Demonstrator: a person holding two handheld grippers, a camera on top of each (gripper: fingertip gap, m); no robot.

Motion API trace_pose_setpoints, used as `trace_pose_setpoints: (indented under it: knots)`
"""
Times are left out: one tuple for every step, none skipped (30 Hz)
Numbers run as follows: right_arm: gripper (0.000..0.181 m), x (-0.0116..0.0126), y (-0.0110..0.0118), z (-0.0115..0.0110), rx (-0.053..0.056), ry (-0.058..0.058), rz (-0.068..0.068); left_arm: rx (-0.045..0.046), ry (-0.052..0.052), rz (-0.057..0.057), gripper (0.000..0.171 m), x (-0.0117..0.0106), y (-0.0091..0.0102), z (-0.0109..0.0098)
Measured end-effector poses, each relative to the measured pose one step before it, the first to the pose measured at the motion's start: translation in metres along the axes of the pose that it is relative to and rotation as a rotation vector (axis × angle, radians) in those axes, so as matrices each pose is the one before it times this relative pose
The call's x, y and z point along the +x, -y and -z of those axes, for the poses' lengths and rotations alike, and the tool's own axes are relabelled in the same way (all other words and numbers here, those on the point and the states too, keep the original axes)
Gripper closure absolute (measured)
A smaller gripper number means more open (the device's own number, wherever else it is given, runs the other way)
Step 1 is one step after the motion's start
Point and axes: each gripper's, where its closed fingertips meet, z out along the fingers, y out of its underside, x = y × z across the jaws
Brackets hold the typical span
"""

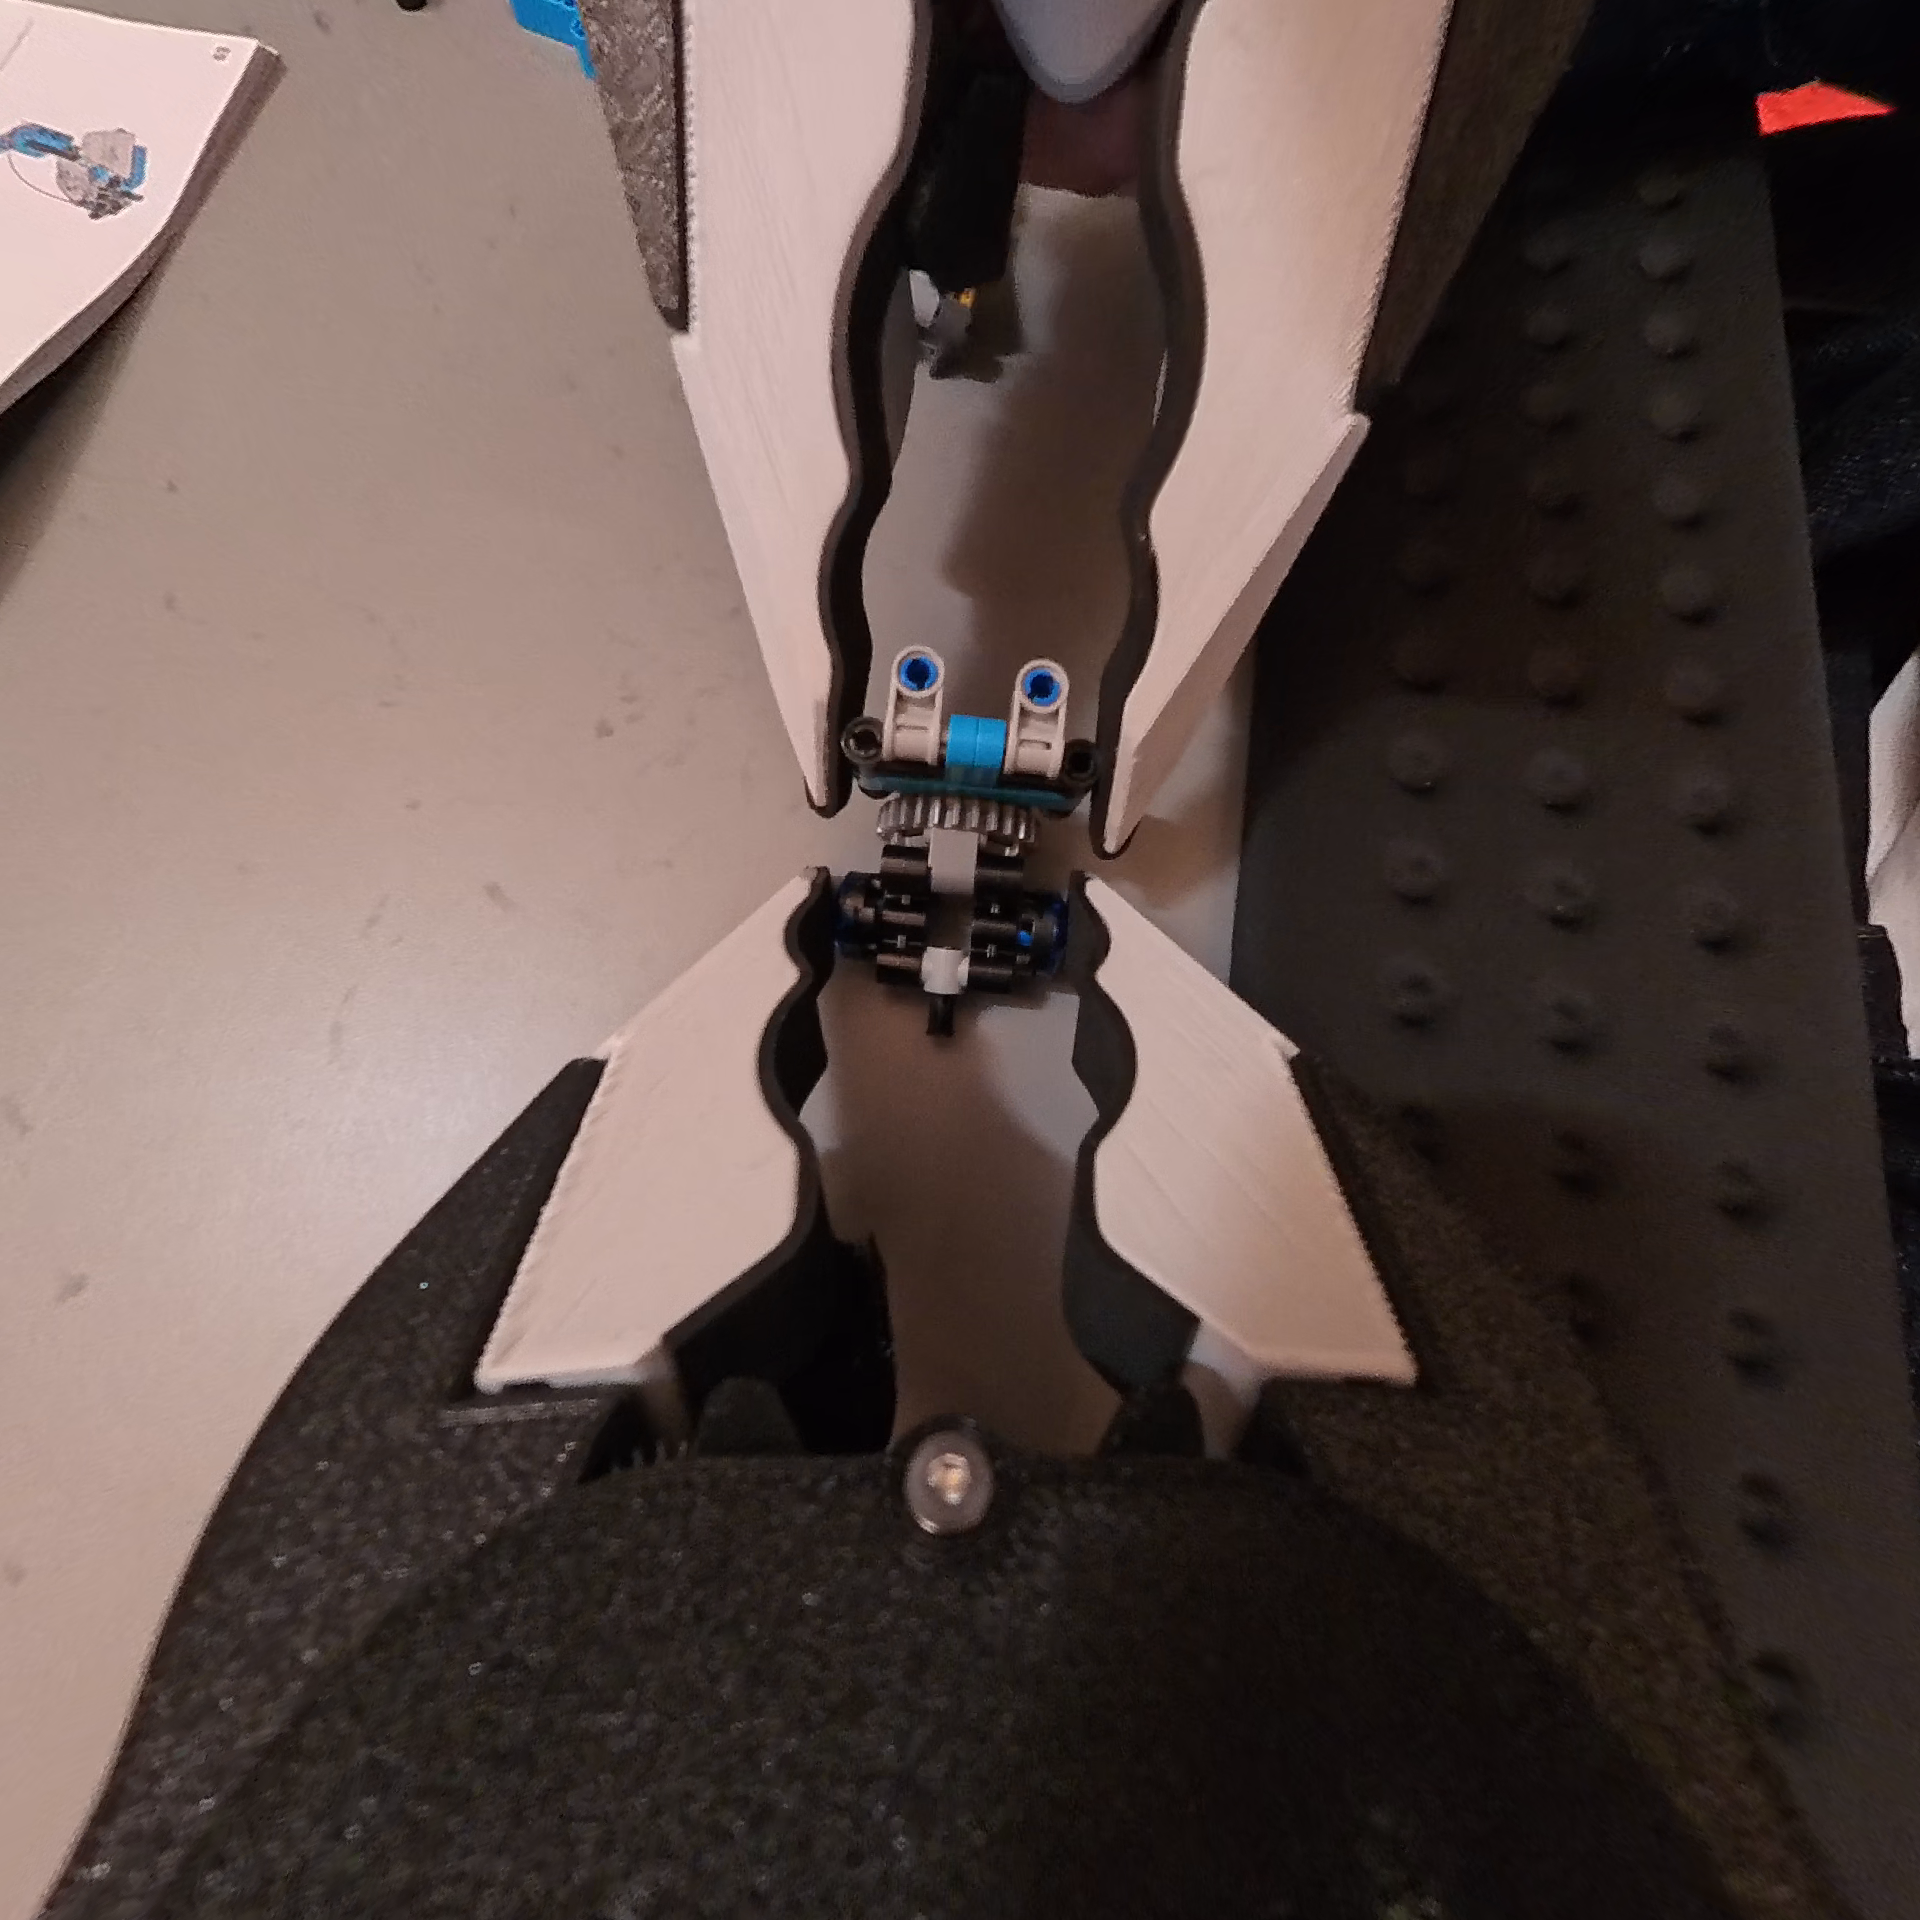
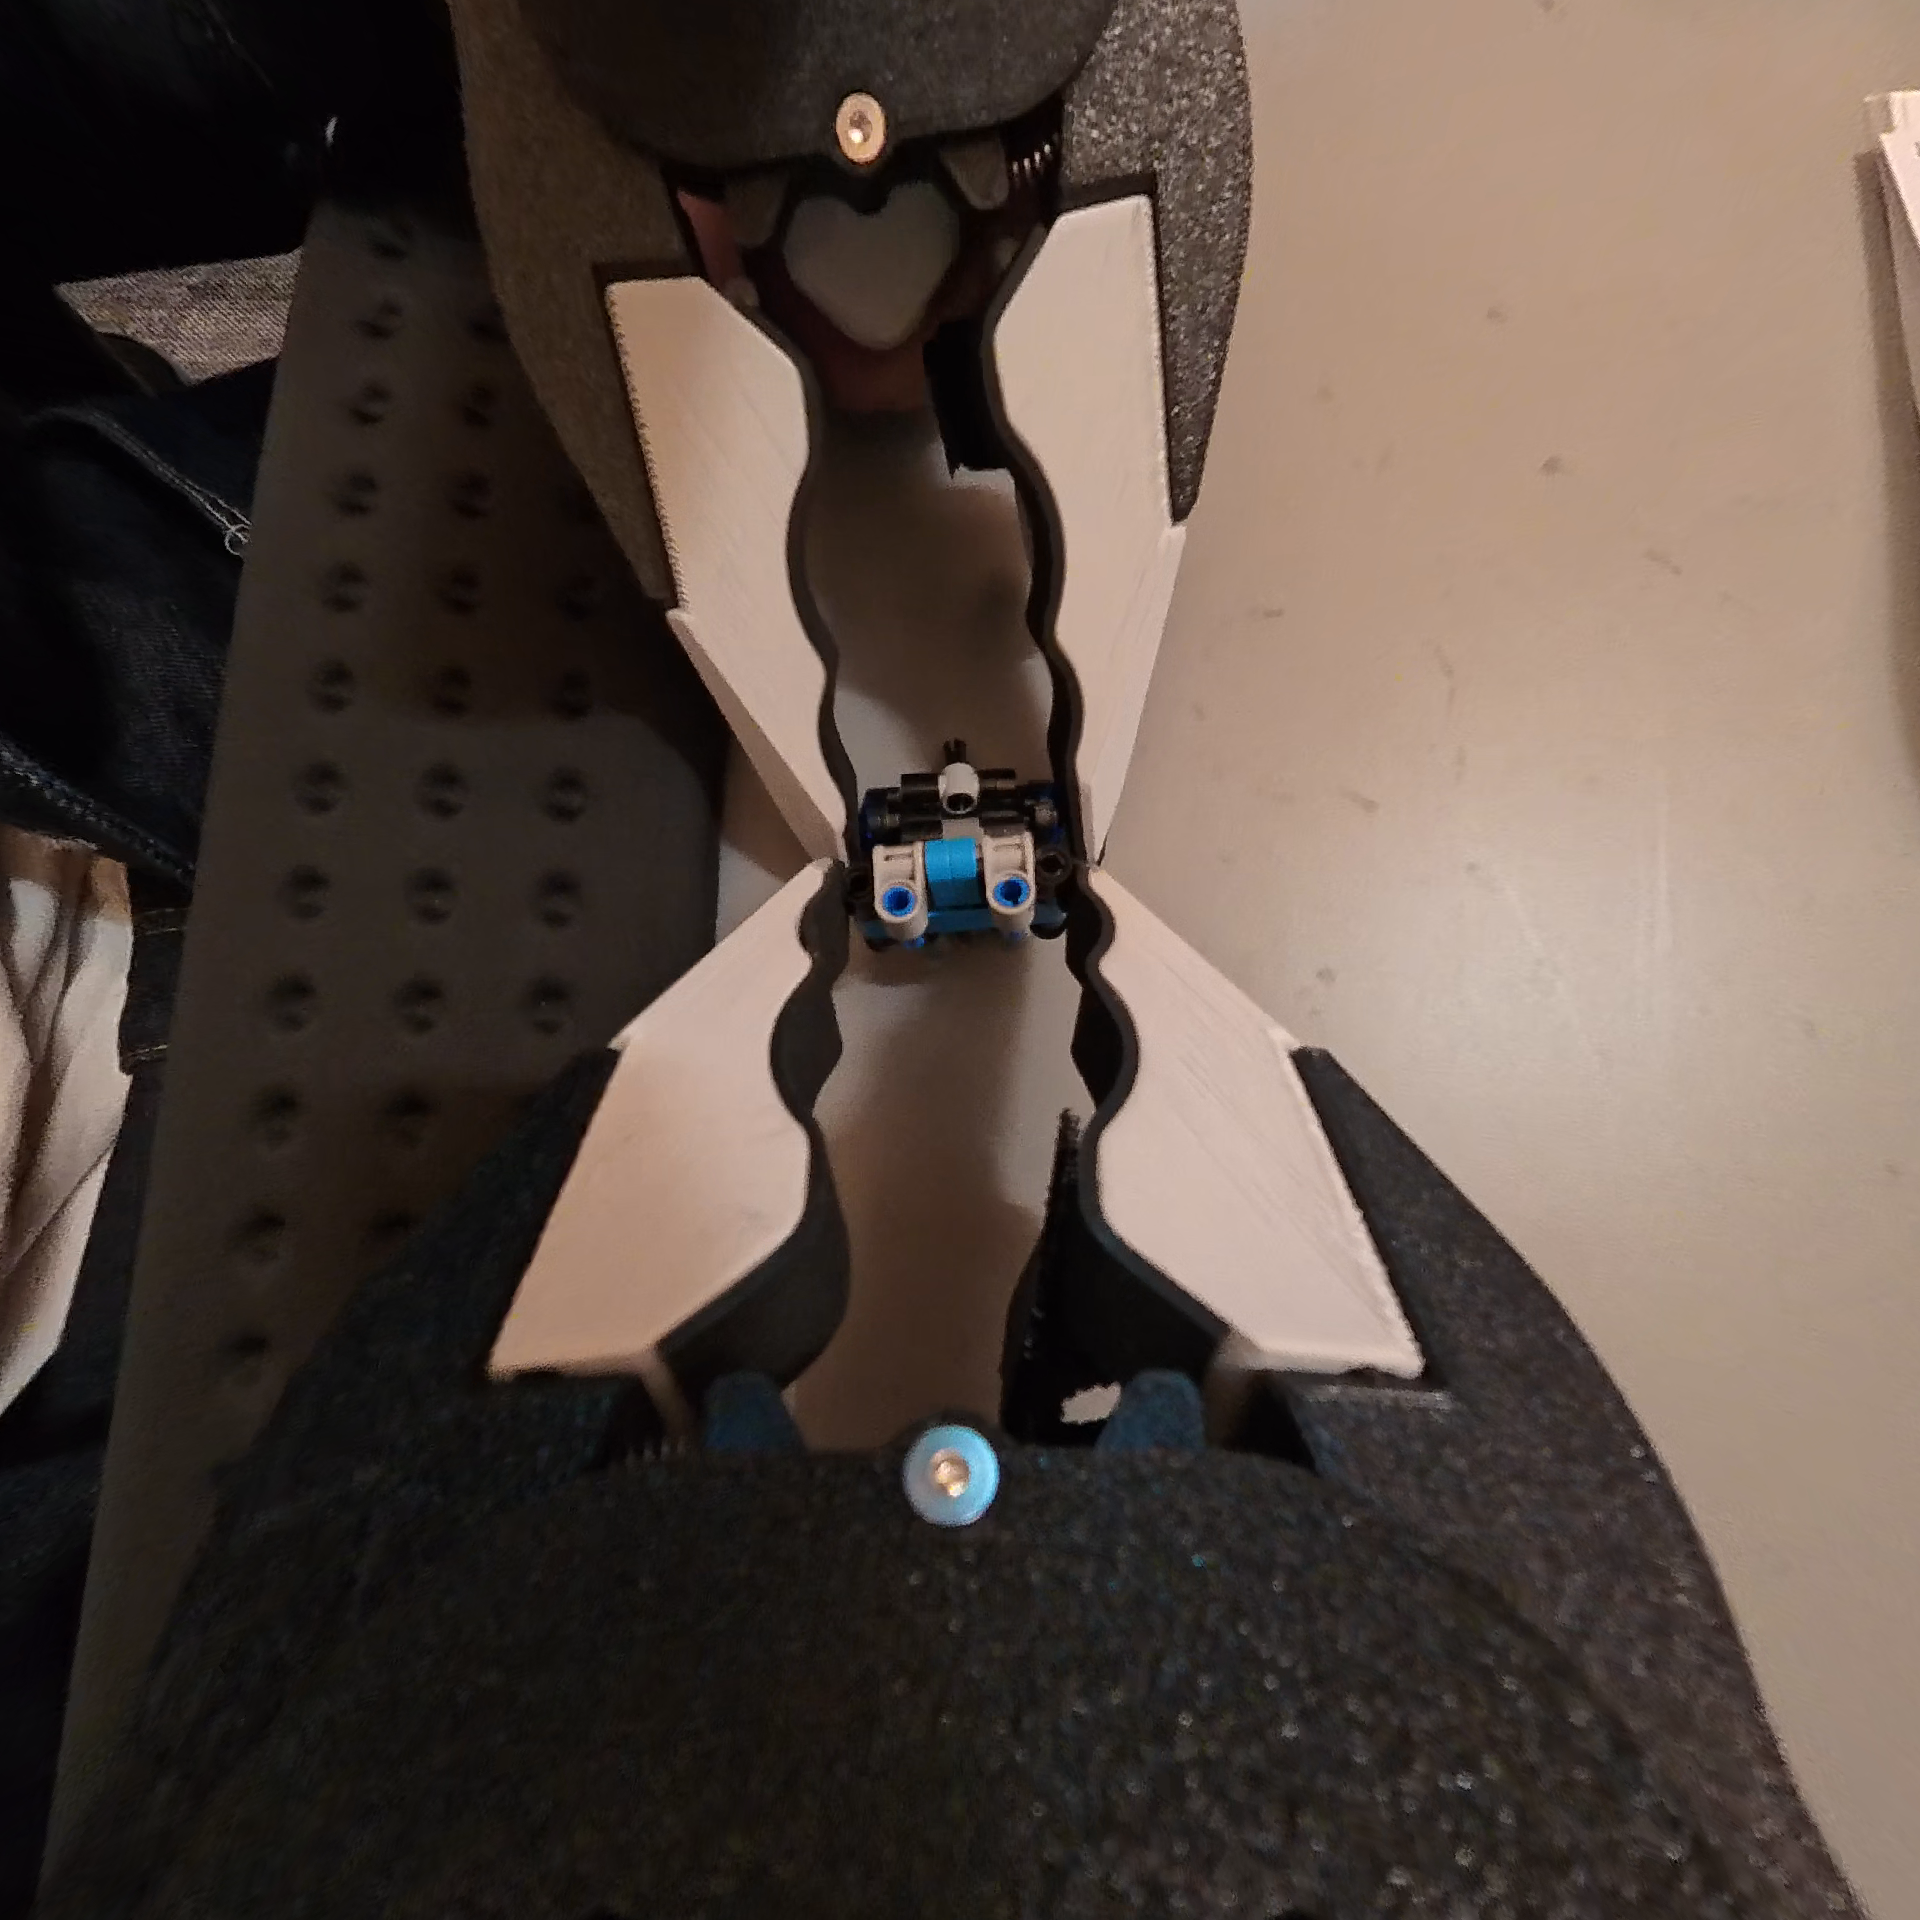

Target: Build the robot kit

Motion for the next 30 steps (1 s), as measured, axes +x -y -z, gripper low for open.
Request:
trace_pose_setpoints:
  knots:
    - [0.139,-0.00004,0.00042,-0.00027,0.0126,-0.0040,0.0005,-0.00249,-0.0002,0.0003,0.126,0.00005,-0.00040,-0.00006]
    - [0.139,0.00006,0.00114,-0.00069,0.0322,0.0009,-0.0163,-0.00160,-0.0025,0.0039,0.127,0.00005,-0.00031,-0.00003]
    - [0.139,0.00024,0.00017,0.00013,0.0191,-0.0054,-0.0030,0.00049,-0.0007,0.0018,0.127,-0.00014,0.00013,0.00008]
    - [0.139,-0.00019,0.00016,-0.00005,0.0032,-0.0188,0.0172,-0.00179,0.0043,-0.0047,0.127,0.00000,-0.00028,-0.00008]
    - [0.139,-0.00026,0.00081,-0.00068,0.0095,-0.0214,0.0128,-0.00306,0.0048,-0.0051,0.127,-0.00009,-0.00043,-0.00016]
    - [0.139,-0.00001,0.00108,-0.00079,0.0204,-0.0155,0.0118,-0.00136,0.0030,-0.0030,0.127,0.00000,-0.00028,-0.00001]
    - [0.139,-0.00006,0.00053,-0.00012,0.0163,-0.0064,-0.0047,0.00021,0.0006,-0.0016,0.127,0.00010,0.00008,0.00006]
    - [0.139,0.00005,-0.00035,0.00081,-0.0050,0.0056,-0.0245,0.00270,-0.0069,0.0035,0.127,0.00041,0.00044,0.00025]
    - [0.139,-0.00014,0.00004,0.00029,-0.0106,0.0023,-0.0046,0.00123,-0.0065,0.0019,0.127,0.00046,0.00016,0.00042]
    - [0.138,0.00055,0.00056,-0.00039,-0.0020,-0.0075,0.0132,-0.00191,0.0020,-0.0077,0.127,0.00024,-0.00032,0.00010]
    - [0.138,-0.00056,0.00064,-0.00050,0.0010,0.0016,0.0097,-0.00267,0.0084,-0.0148,0.127,0.00006,-0.00035,-0.00014]
    - [0.138,-0.00058,0.00005,-0.00054,-0.0024,0.0039,-0.0001,-0.00140,0.0121,-0.0146,0.127,-0.00016,-0.00018,-0.00002]
    - [0.137,-0.00094,-0.00109,-0.00054,-0.0084,0.0037,-0.0016,0.00105,0.0132,-0.0146,0.127,-0.00025,0.00020,0.00013]
    - [0.134,-0.00009,-0.00186,-0.00036,-0.0072,-0.0032,0.0022,0.00238,0.0182,-0.0162,0.127,-0.00093,0.00048,0.00033]
    - [0.129,0.00202,-0.00126,0.00001,-0.0002,-0.0181,-0.0018,0.00265,0.0183,-0.0184,0.127,-0.00090,0.00044,0.00037]
    - [0.124,0.00014,-0.00026,0.00067,0.0051,-0.0029,-0.0044,0.00162,0.0118,-0.0126,0.127,-0.00044,0.00027,0.00033]
    - [0.118,-0.00156,0.00100,0.00135,0.0118,0.0092,-0.0087,0.00094,0.0192,-0.0081,0.127,-0.00209,0.00015,0.00038]
    - [0.116,0.00099,0.00254,0.00281,0.0167,-0.0060,-0.0117,0.00138,0.0203,-0.0073,0.127,-0.00278,0.00010,0.00058]
    - [0.116,0.00228,0.00436,0.00404,0.0271,-0.0163,-0.0113,0.00182,0.0020,0.0004,0.127,-0.00035,0.00018,0.00008]
    - [0.120,0.00174,0.00484,0.00411,0.0298,-0.0080,-0.0166,0.00173,0.0016,0.0022,0.127,-0.00038,0.00022,0.00001]
    - [0.123,0.00074,0.00250,0.00256,0.0170,0.0024,-0.0232,0.00492,0.0053,-0.0040,0.127,-0.00046,0.00093,0.00024]
    - [0.122,0.00168,-0.00196,0.00064,-0.0062,-0.0014,-0.0176,0.00048,-0.0010,-0.0041,0.127,0.00039,-0.00010,-0.00021]
    - [0.121,0.00341,-0.00372,0.00010,-0.0103,-0.0158,-0.0070,-0.00750,-0.0030,0.0014,0.127,0.00022,-0.00136,-0.00084]
    - [0.121,0.00259,-0.00260,0.00127,-0.0015,-0.0144,-0.0068,-0.00063,-0.0015,0.0049,0.127,-0.00027,-0.00018,-0.00014]
    - [0.121,-0.00119,-0.00149,0.00287,0.0037,0.0103,-0.0143,0.00053,-0.0022,0.0028,0.127,-0.00001,-0.00008,0.00005]
    - [0.121,-0.00291,0.00059,0.00428,0.0138,0.0191,-0.0153,0.00011,-0.0016,0.0016,0.127,0.00013,-0.00011,-0.00005]
    - [0.126,-0.00477,0.00036,0.00498,0.0149,0.0234,-0.0023,-0.00049,0.0007,0.0003,0.127,-0.00013,-0.00002,-0.00003]
    - [0.131,-0.00591,-0.00337,0.00374,-0.0109,0.0217,0.0096,-0.00008,0.0024,-0.0022,0.127,0.00002,-0.00003,-0.00004]
    - [0.130,-0.00659,-0.00729,0.00160,-0.0372,0.0146,0.0220,0.00021,0.0007,0.0000,0.127,-0.00003,-0.00009,-0.00002]
    - [0.130,-0.00033,-0.00724,0.00021,-0.0329,-0.0312,0.0287,-0.00040,-0.0030,0.0052,0.127,0.00007,-0.00023,-0.00004]
